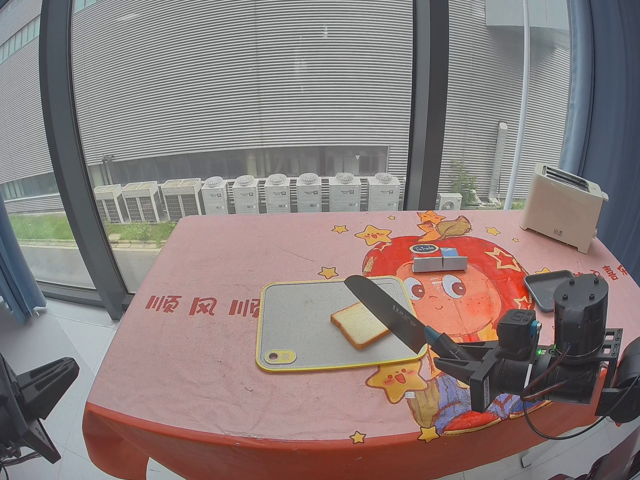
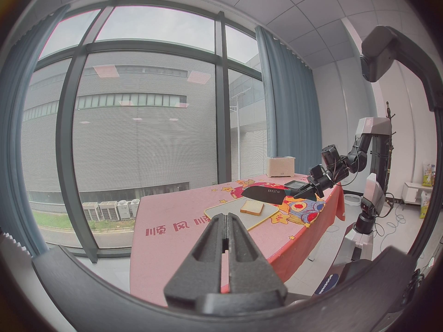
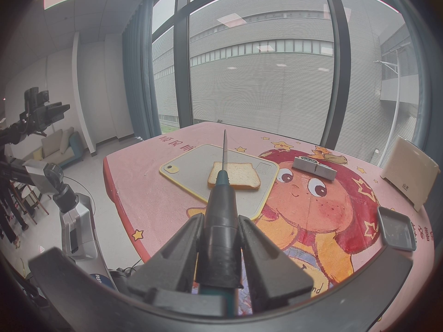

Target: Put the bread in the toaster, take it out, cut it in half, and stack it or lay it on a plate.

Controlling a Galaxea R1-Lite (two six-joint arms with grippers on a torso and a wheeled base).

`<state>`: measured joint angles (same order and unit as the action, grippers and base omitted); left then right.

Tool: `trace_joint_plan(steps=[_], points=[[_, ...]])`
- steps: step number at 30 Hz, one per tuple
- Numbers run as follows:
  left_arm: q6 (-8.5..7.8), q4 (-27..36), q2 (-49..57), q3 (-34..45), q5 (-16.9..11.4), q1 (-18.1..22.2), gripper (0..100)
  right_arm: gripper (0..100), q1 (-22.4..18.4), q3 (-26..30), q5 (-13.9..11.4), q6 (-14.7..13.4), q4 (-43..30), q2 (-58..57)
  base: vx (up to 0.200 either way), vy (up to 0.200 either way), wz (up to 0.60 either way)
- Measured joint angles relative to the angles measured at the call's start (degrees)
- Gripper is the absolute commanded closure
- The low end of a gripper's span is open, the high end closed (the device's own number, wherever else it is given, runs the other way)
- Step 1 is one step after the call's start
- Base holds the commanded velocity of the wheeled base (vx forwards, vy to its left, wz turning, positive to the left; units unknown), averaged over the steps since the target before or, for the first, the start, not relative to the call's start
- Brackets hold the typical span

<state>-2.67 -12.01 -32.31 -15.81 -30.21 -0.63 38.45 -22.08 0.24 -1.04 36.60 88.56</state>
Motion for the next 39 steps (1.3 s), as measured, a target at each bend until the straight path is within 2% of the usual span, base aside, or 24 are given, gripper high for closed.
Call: trace_joint_plan(steps=[6,13,21,39], points=[[-0.11,-0.7,-5.2,-3.0,-0.7,-0.1,100,100,0.0,0.0,0.0,0.0,0.0,0.3,0.000,0.000,0.00],[-0.12,-7.1,-11.2,-3.9,-1.9,-0.9,100,100,0.0,0.0,0.0,0.0,0.0,0.7,0.000,0.000,0.00],[-0.15,-11.4,-19.1,-5.8,-1.7,-6.1,100,100,-0.1,-0.2,0.2,-0.1,0.0,0.7,0.000,0.000,0.00],[-0.12,-11.5,-30.9,-14.6,-1.5,-15.4,100,100,-0.1,-1.3,1.2,-1.2,0.0,1.5,0.000,0.000,0.00]])
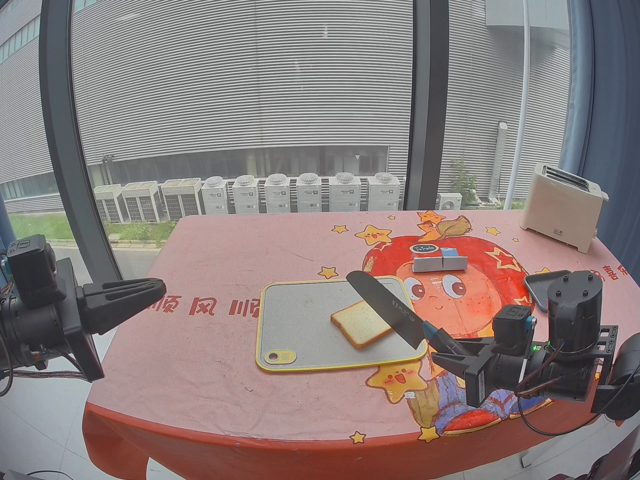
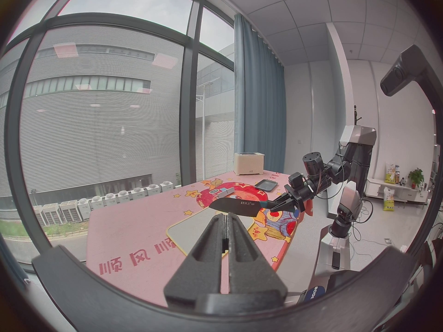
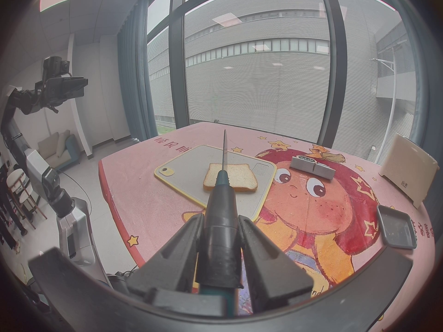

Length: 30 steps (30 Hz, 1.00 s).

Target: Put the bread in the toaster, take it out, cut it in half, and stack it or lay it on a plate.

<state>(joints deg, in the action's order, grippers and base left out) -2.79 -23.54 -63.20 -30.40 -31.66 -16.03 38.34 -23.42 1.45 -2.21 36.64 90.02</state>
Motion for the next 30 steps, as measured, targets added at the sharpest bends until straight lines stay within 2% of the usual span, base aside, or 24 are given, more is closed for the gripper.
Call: trace_joint_plan(steps=[5,16,22,30], points=[[-0.02,-0.1,-3.2,-2.0,0.1,-2.1,100,100,0.0,-0.3,0.0,-0.1,0.0,0.1,0.000,0.000,0.00],[0.00,-2.6,-10.1,-5.1,0.2,-3.1,100,100,0.1,-0.8,1.1,-0.2,0.0,0.6,0.000,0.000,0.00],[-0.02,-5.4,-13.5,-6.0,2.2,-5.5,100,100,0.2,-0.9,1.3,-0.2,0.0,1.0,0.000,0.000,0.00],[0.00,-10.0,-18.2,-7.2,3.0,-8.4,100,100,0.1,-1.0,1.6,-0.1,0.0,1.2,0.000,0.000,0.00]])
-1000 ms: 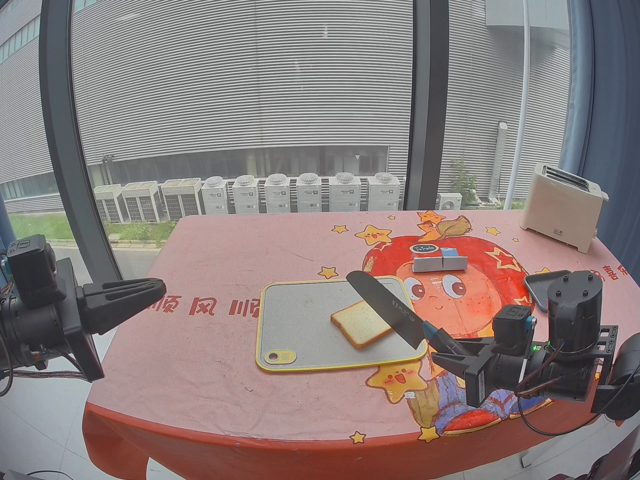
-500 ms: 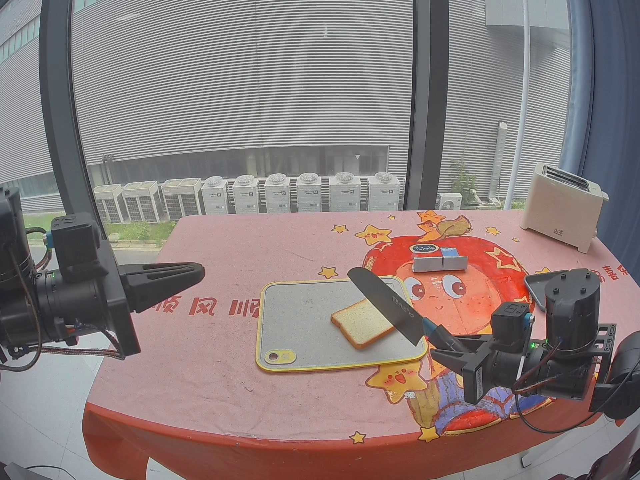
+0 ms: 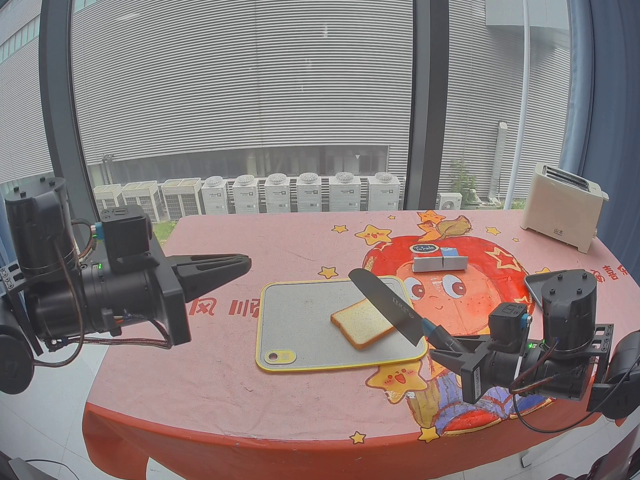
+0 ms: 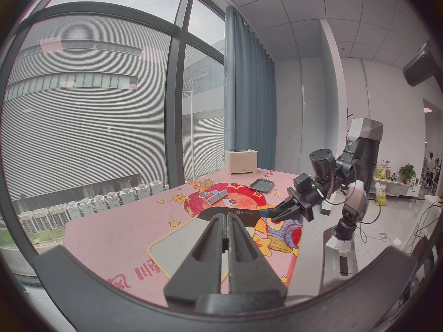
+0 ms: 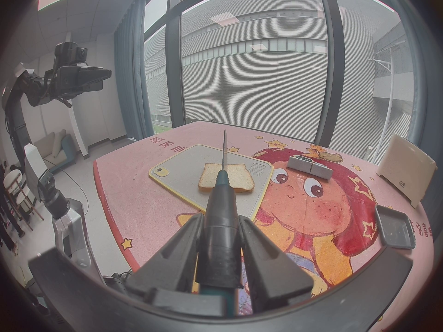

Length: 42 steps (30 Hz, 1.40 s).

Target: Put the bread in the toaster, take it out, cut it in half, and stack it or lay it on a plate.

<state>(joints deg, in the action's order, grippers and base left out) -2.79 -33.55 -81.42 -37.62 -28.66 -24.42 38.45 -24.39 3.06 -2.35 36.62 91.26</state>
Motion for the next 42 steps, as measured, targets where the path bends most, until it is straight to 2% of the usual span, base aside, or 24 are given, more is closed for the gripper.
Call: trace_joint_plan(steps=[4,6,20,31,42], points=[[0.23,-2.0,-2.7,-1.4,2.7,-1.3,100,100,0.0,0.0,0.0,0.0,0.0,0.1,0.000,0.000,0.00],[0.30,-2.4,-3.8,-1.9,3.1,-2.1,100,100,0.0,-0.1,0.0,0.0,0.0,0.1,0.000,0.000,0.00],[0.23,-2.7,-10.7,-5.7,3.4,-6.5,100,100,0.6,0.0,0.0,-0.7,0.0,0.3,0.000,0.000,0.00],[0.22,-2.7,-15.1,-9.4,3.4,-7.5,100,100,0.9,0.0,0.1,-0.8,0.0,0.3,0.000,0.000,0.00],[0.30,-2.7,-20.8,-16.7,5.9,-10.0,100,100,0.4,-3.4,0.8,-0.8,-0.1,1.8,0.000,0.000,0.00]])
